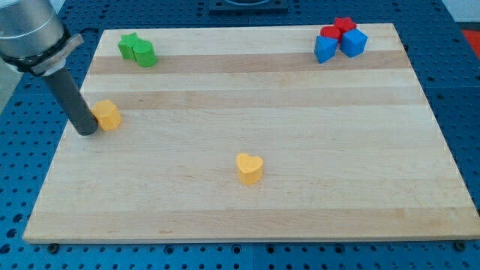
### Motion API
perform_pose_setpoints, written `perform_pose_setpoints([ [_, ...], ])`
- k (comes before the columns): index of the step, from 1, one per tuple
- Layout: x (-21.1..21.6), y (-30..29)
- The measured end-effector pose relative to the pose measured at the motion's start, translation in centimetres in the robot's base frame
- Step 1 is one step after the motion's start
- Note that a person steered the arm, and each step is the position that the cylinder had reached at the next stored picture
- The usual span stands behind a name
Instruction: Push the yellow hexagon towards the right side of the green circle
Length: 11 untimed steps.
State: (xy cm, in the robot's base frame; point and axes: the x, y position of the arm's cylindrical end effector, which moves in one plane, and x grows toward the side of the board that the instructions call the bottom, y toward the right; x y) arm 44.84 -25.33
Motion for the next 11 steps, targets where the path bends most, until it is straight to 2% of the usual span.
perform_pose_setpoints([
  [3, -1.0, 3.5],
  [5, -7.6, 3.9],
  [8, -9.3, 6.1],
  [10, -14.1, 7.1],
  [11, -13.5, 7.1],
])
